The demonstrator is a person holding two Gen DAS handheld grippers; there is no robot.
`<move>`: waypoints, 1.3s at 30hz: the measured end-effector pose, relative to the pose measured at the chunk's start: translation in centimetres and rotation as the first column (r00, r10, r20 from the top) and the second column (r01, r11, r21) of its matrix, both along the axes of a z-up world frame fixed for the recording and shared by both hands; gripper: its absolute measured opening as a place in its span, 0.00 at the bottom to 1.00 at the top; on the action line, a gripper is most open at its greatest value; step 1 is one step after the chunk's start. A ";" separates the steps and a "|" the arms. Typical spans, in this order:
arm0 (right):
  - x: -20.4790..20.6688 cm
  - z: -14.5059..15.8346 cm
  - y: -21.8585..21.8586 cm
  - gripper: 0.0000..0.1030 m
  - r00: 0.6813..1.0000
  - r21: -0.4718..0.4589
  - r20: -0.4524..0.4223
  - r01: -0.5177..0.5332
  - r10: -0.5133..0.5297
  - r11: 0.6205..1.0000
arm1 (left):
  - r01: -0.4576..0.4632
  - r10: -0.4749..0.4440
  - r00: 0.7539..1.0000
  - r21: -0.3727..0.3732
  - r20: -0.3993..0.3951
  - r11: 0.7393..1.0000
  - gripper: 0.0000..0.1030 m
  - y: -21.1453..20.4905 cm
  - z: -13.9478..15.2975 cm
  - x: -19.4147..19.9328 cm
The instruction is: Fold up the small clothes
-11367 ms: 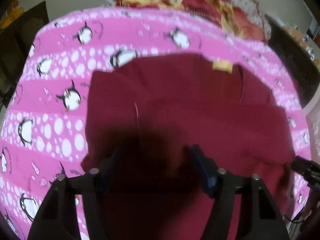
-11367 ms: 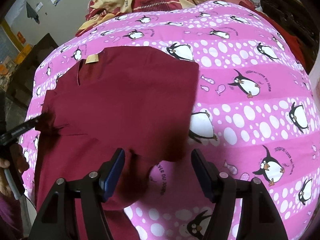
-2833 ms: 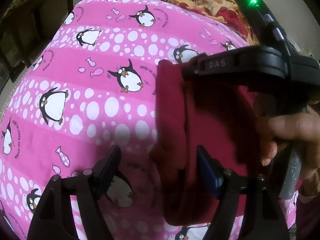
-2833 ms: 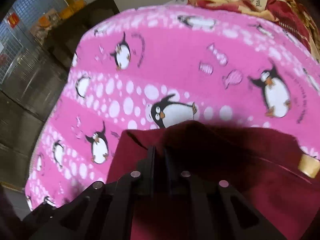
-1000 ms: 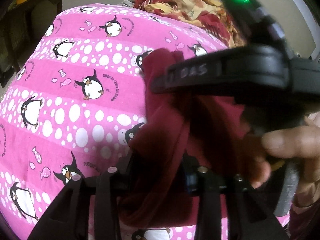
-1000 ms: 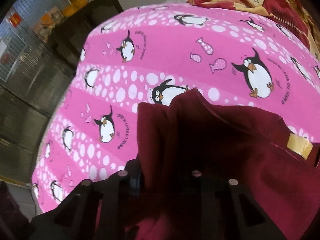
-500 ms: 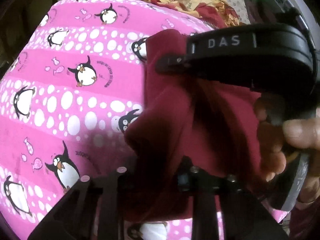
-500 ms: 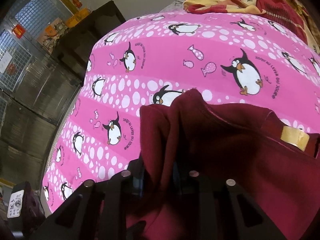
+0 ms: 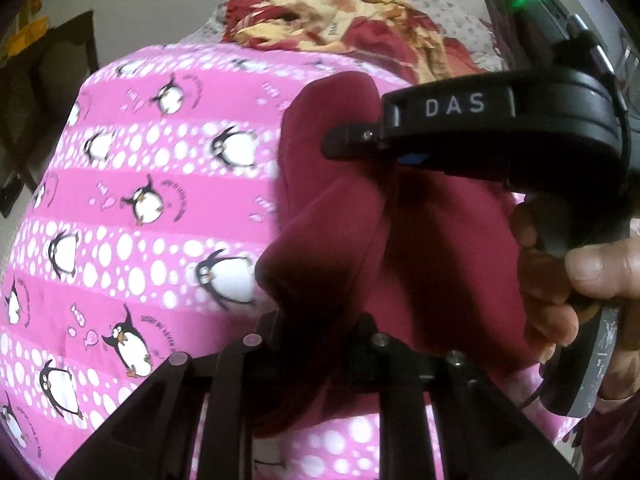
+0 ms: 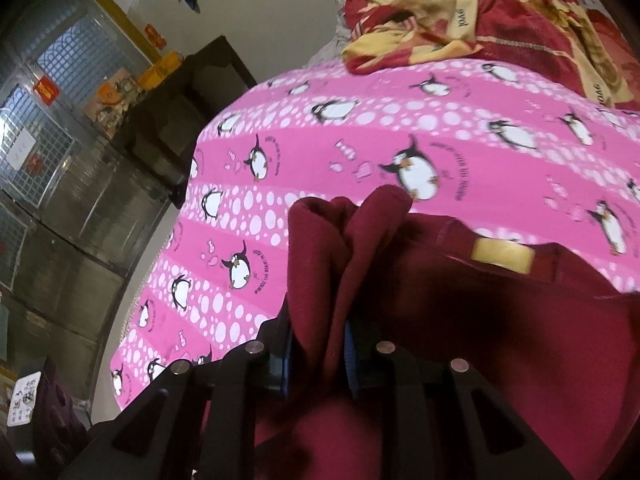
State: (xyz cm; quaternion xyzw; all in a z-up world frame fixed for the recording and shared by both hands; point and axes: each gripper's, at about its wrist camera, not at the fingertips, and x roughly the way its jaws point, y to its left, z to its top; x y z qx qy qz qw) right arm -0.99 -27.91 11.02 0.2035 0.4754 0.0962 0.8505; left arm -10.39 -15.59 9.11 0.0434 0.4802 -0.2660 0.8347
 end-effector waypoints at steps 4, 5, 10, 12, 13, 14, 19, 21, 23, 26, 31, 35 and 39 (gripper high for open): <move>-1.9 1.5 -2.8 0.22 0.999 0.009 0.027 0.024 -0.024 1.000 | 0.064 -0.064 0.998 0.007 0.026 0.998 0.18 -2.5 1.9 -1.9; -2.5 1.9 -3.6 0.22 0.999 0.012 0.033 0.034 -0.034 0.999 | 0.078 -0.079 0.996 0.011 0.035 0.997 0.18 -3.3 2.3 -2.2; -4.7 2.7 -7.2 0.22 0.995 0.019 0.043 0.086 -0.087 0.996 | 0.125 -0.126 0.991 0.017 0.055 0.992 0.18 -6.3 3.2 -3.3; -5.3 2.8 -8.1 0.22 0.994 0.026 0.045 0.100 -0.101 0.995 | 0.134 -0.135 0.989 0.023 0.061 0.991 0.18 -7.1 3.4 -3.8; -5.6 2.8 -8.4 0.22 0.993 0.032 0.046 0.106 -0.107 0.994 | 0.138 -0.139 0.988 0.028 0.063 0.990 0.18 -7.4 3.4 -4.0; -5.8 2.8 -8.7 0.22 0.993 0.035 0.046 0.109 -0.110 0.993 | 0.141 -0.142 0.988 0.033 0.064 0.990 0.18 -7.7 3.4 -4.2; -6.2 2.9 -9.2 0.22 0.993 0.038 0.047 0.108 -0.109 0.993 | 0.144 -0.147 0.987 0.042 0.063 0.989 0.18 -8.3 3.4 -4.5; -6.5 3.0 -9.3 0.22 0.993 0.039 0.050 0.106 -0.108 0.994 | 0.144 -0.147 0.987 0.040 0.059 0.989 0.18 -8.3 3.5 -4.5; -6.6 3.1 -9.4 0.22 0.993 0.039 0.055 0.106 -0.109 0.994 | 0.149 -0.151 0.987 0.038 0.057 0.988 0.18 -8.5 3.7 -4.7; -7.2 3.3 -10.1 0.22 0.991 0.040 0.063 0.115 -0.117 0.993 | 0.163 -0.165 0.985 0.035 0.056 0.986 0.18 -9.2 3.9 -5.0; -8.7 3.2 -12.6 0.22 0.986 0.031 0.056 0.154 -0.156 0.988 | 0.203 -0.205 0.977 0.032 0.053 0.979 0.18 -11.6 3.9 -5.9; -10.2 2.5 -15.2 0.21 0.979 0.022 0.040 0.198 -0.199 0.980 | 0.246 -0.248 0.968 0.036 0.043 0.969 0.18 -14.3 3.3 -6.9; -11.5 1.2 -17.6 0.19 0.970 0.017 0.015 0.243 -0.244 0.970 | 0.277 -0.278 0.960 0.045 0.021 0.960 0.18 -17.1 2.1 -7.8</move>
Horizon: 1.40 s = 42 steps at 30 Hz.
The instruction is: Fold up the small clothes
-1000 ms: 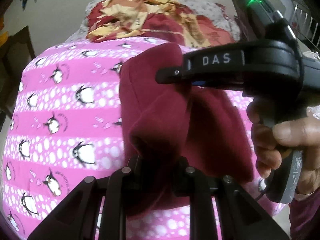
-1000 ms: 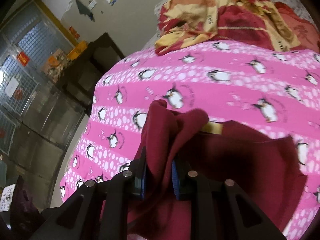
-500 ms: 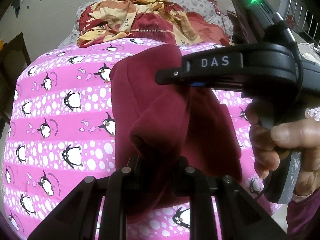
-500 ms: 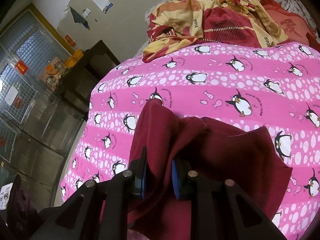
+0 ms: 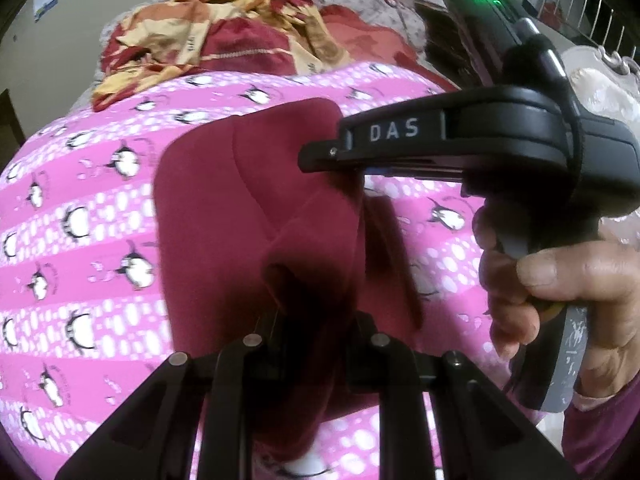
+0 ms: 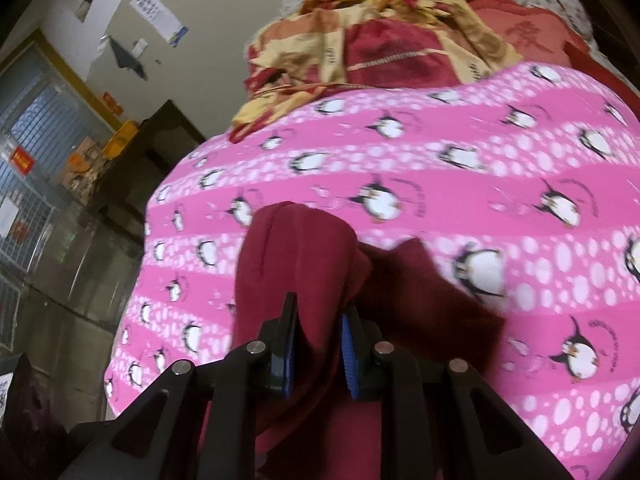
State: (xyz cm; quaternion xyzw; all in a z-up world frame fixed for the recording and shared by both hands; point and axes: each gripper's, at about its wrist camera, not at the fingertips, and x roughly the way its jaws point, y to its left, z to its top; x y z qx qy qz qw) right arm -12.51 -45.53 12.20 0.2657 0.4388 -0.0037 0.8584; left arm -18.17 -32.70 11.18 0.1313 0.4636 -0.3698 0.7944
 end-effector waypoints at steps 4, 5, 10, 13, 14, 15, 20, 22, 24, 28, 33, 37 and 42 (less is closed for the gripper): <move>-0.6 -2.3 -2.0 0.19 0.998 0.005 -0.034 0.048 -0.047 0.999 | 0.021 -0.020 1.000 0.021 -0.004 1.000 0.18 -2.4 -1.8 -0.7; -0.5 -3.3 -2.5 0.19 0.997 0.018 -0.051 0.060 -0.059 0.998 | 0.024 -0.024 1.000 0.032 -0.003 0.999 0.18 -2.7 -2.2 -0.7; -1.3 -5.5 -3.1 0.36 0.992 0.073 -0.083 0.102 -0.096 0.992 | 0.016 -0.019 0.989 -0.020 -0.148 1.000 0.42 -0.9 -2.5 -0.3; -3.3 -3.5 -2.4 0.46 0.992 0.009 -0.065 0.104 -0.104 0.994 | 0.024 -0.030 0.997 -0.094 -0.068 0.995 0.64 3.1 1.0 -1.3; -4.1 -2.7 -2.0 0.51 0.994 0.000 -0.048 0.103 -0.103 0.995 | 0.026 -0.028 0.999 -0.098 -0.018 0.995 0.70 4.4 1.9 -1.6; -5.0 -2.0 -1.6 0.55 0.995 0.009 -0.024 0.097 -0.096 0.995 | 0.017 -0.014 0.999 -0.092 0.035 0.996 0.74 5.6 2.6 -1.8; -8.2 -1.4 2.3 0.73 0.999 0.040 -0.003 0.035 -0.035 0.999 | -0.096 0.093 0.988 0.025 0.122 0.995 0.75 8.4 0.9 -0.9; -8.2 -2.9 3.5 0.73 0.999 0.081 -0.030 0.027 -0.024 0.996 | -0.119 0.114 0.989 0.050 0.094 0.992 0.75 8.5 -0.6 -0.5; -7.8 -4.3 4.0 0.72 0.998 0.130 -0.052 0.042 -0.036 0.991 | -0.121 0.116 0.991 0.067 0.073 0.990 0.75 8.1 -1.9 -0.8; -8.7 -4.1 5.2 0.19 0.998 -0.023 -0.057 0.027 -0.028 0.999 | -0.102 0.097 0.994 0.089 0.053 0.991 0.75 7.9 -3.3 -1.1; -11.7 -5.4 5.2 0.17 0.994 -0.078 -0.086 0.059 -0.066 0.995 | -0.116 0.112 0.992 0.085 0.054 0.990 0.75 8.8 -4.2 -0.8; -12.7 -4.4 4.5 0.29 0.996 -0.019 -0.037 0.076 -0.077 0.997 | -0.128 0.125 0.992 0.092 0.035 0.988 0.75 8.2 -4.9 -0.2; -13.5 -0.8 2.7 0.67 0.981 -0.106 0.038 0.192 -0.189 0.976 | -0.135 0.131 0.990 0.073 0.057 0.988 0.75 8.0 -4.6 0.3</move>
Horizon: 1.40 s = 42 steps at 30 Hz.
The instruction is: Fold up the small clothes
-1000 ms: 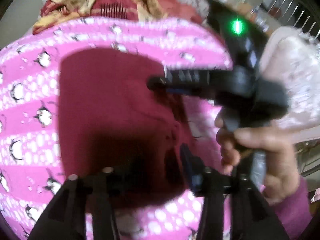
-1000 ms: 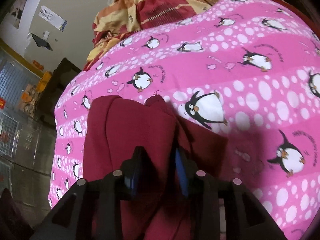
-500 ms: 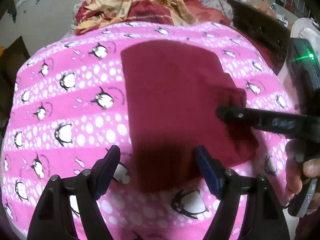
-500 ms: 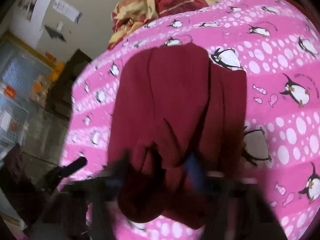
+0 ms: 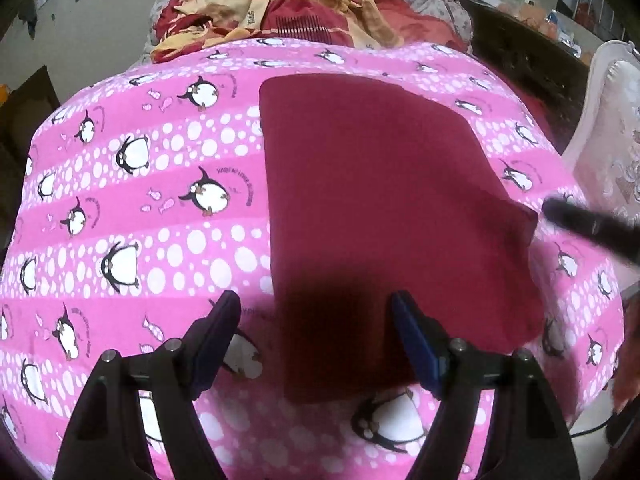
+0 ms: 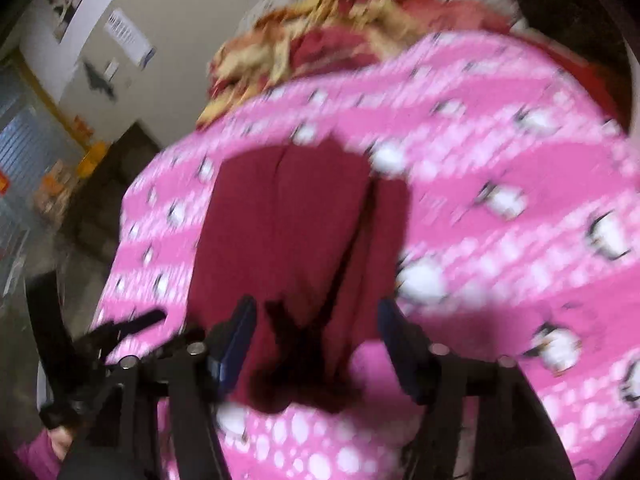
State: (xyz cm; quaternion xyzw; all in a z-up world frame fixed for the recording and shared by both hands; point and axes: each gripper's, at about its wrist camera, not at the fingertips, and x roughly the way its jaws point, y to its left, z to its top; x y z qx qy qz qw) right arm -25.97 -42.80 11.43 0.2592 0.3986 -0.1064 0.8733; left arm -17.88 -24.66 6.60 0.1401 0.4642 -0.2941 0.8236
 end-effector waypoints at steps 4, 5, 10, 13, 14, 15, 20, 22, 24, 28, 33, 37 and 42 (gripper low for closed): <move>3.0 0.7 1.4 0.62 0.997 -0.045 0.004 -0.076 0.076 0.996 | -0.007 0.008 1.000 0.019 -0.011 1.000 0.75 -0.7 -0.7 0.6; 4.1 0.4 2.2 0.56 0.994 -0.058 -0.006 -0.107 0.107 0.993 | -0.010 0.010 1.000 0.018 -0.013 1.000 0.75 -0.8 -0.8 0.7; 7.0 -3.6 2.6 0.42 0.985 -0.114 -0.147 -0.107 0.090 0.988 | -0.011 0.012 1.000 0.023 -0.027 1.000 0.75 -1.3 -1.4 1.0; 6.5 -5.5 1.0 0.42 0.987 -0.064 -0.141 -0.080 0.070 0.995 | -0.005 0.006 1.000 0.023 -0.030 1.000 0.78 -1.6 -1.8 0.9; 6.3 -5.7 0.8 0.42 0.989 -0.058 -0.133 -0.077 0.069 0.995 | -0.004 0.005 1.000 0.024 -0.030 1.000 0.78 -1.7 -1.9 0.9; 6.2 -5.8 0.8 0.42 0.989 -0.060 -0.128 -0.078 0.070 0.995 | -0.003 0.004 1.000 0.025 -0.029 1.000 0.78 -1.7 -2.0 0.9; 5.4 -4.5 1.3 0.44 0.990 -0.058 -0.133 -0.064 0.056 0.996 | -0.010 0.010 1.000 0.021 -0.028 1.000 0.78 -1.7 -2.0 0.9; 4.7 -3.5 1.8 0.46 0.991 -0.066 -0.123 -0.059 0.050 0.996 | -0.013 0.014 1.000 0.021 -0.025 1.000 0.78 -1.6 -2.0 0.8; 4.3 -2.8 2.5 0.46 0.991 -0.088 -0.118 -0.067 0.057 0.994 | -0.017 0.018 1.000 0.019 -0.024 1.000 0.78 -1.5 -1.9 0.8; 3.7 -3.9 3.0 0.46 0.986 -0.097 -0.159 -0.068 0.052 0.993 | -0.017 0.017 1.000 0.020 -0.019 1.000 0.78 -1.6 -1.8 0.7; 3.1 -4.8 2.7 0.46 0.988 -0.066 -0.150 -0.048 0.037 0.997 | -0.015 0.016 1.000 0.022 -0.026 1.000 0.78 -1.5 -1.9 0.5; 2.7 -3.7 1.0 0.57 0.997 0.010 -0.077 0.013 -0.013 1.000 | -0.018 0.019 0.999 0.016 -0.034 1.000 0.78 -1.4 -2.0 0.6; 4.4 -4.0 -1.5 0.65 0.995 0.067 -0.058 0.088 -0.084 0.994 | -0.029 0.029 0.998 0.010 -0.053 1.000 0.78 -1.4 -2.1 0.6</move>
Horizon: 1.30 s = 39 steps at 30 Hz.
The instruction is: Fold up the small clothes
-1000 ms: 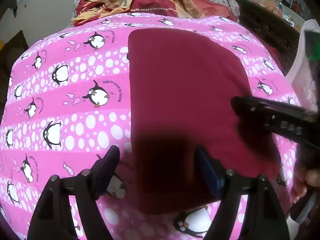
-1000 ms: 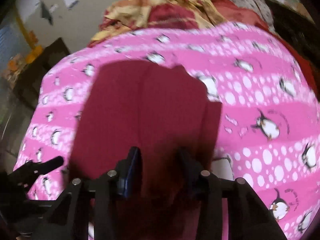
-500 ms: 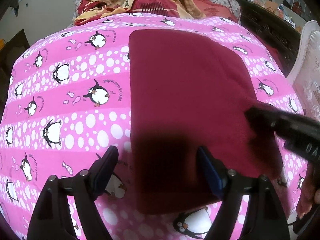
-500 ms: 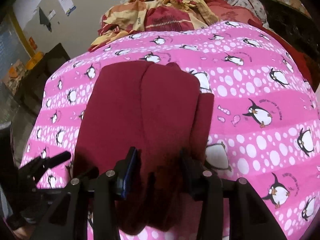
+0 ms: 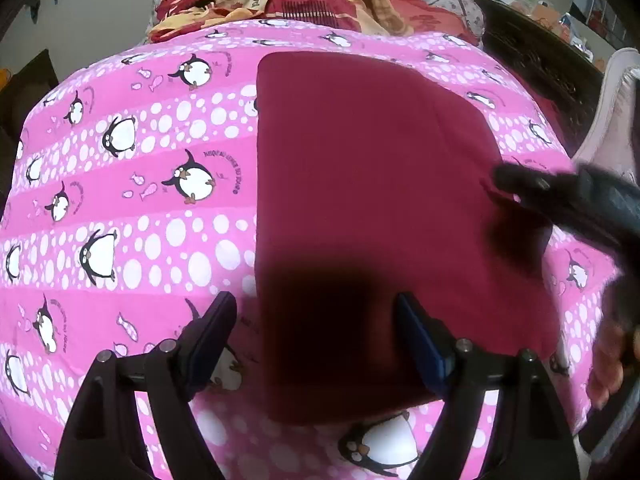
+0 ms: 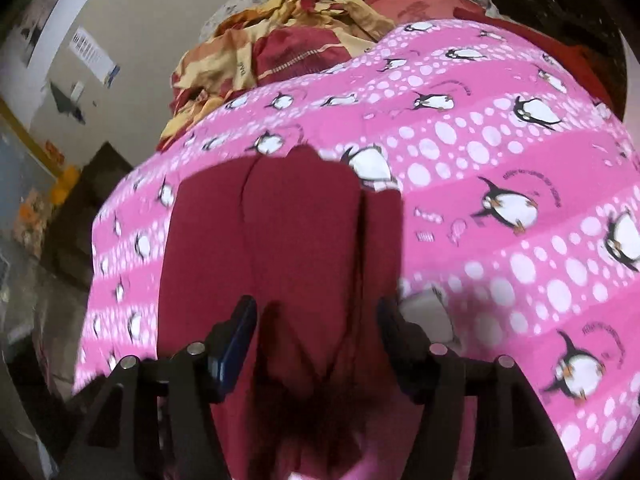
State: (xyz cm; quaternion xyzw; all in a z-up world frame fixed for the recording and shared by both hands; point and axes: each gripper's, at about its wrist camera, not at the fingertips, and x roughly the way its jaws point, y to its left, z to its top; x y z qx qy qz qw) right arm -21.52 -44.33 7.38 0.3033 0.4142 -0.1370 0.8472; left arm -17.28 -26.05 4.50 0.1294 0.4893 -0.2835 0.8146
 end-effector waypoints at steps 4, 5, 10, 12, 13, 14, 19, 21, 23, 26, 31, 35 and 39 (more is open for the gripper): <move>2.0 -0.6 0.8 0.31 0.997 -0.060 -0.043 -0.064 0.061 0.996 | 0.004 -0.004 1.000 0.006 0.001 1.000 0.78 0.0 0.4 0.0; 1.7 -0.2 1.2 0.17 0.997 -0.091 -0.040 -0.065 0.061 0.994 | 0.004 -0.004 1.000 -0.003 0.001 1.000 0.78 0.1 0.6 0.0; 0.3 -0.6 0.3 0.11 0.997 -0.111 -0.067 -0.048 0.040 0.993 | 0.008 -0.009 1.000 -0.041 -0.011 0.999 0.79 0.1 0.7 0.4; -0.1 -0.4 -0.1 0.11 0.998 -0.078 -0.039 -0.047 0.044 0.996 | 0.022 -0.024 0.999 -0.053 -0.035 0.998 0.79 -0.2 0.6 0.6; -0.4 0.1 -0.1 0.12 0.999 -0.068 -0.005 -0.048 0.048 0.997 | 0.027 -0.030 0.999 -0.073 -0.039 0.997 0.79 -0.1 0.8 0.7; -0.6 0.5 -0.1 0.28 0.999 -0.067 0.014 -0.050 0.051 0.997 | 0.028 -0.032 0.999 -0.090 -0.041 0.996 0.79 0.1 0.9 0.8; -1.1 0.5 -0.9 0.93 0.995 -0.040 0.097 -0.019 0.023 0.999 | -0.003 -0.013 0.996 -0.186 -0.089 0.983 0.83 1.1 1.5 2.9; -0.8 -0.4 -1.3 0.93 0.994 0.007 0.104 -0.022 0.021 1.000 | -0.026 0.003 0.994 -0.204 -0.113 0.979 0.84 1.3 1.1 3.8; -0.1 -1.6 -1.6 0.93 0.995 0.057 0.097 -0.039 0.033 0.998 | -0.029 -0.001 0.989 -0.198 -0.148 0.980 0.84 1.1 0.2 4.9; 1.4 -3.4 -1.6 0.93 0.994 0.093 0.065 -0.088 0.083 0.992 | -0.013 -0.028 0.984 -0.225 -0.177 0.974 0.84 0.9 -0.6 5.6; 3.0 -4.2 -1.1 0.78 0.987 0.109 0.085 -0.142 0.133 0.984 | -0.020 -0.045 0.970 -0.264 -0.238 0.964 0.87 -0.1 -2.2 6.9; 3.5 -3.6 -0.3 0.60 0.984 0.086 0.091 -0.164 0.156 0.983 | 0.004 -0.081 0.963 -0.288 -0.256 0.958 0.79 -1.0 -2.6 7.0; 2.9 -2.0 0.0 0.44 0.979 0.107 0.127 -0.172 0.158 0.979 | 0.011 -0.081 0.968 -0.286 -0.236 0.958 0.61 -0.8 -1.5 6.4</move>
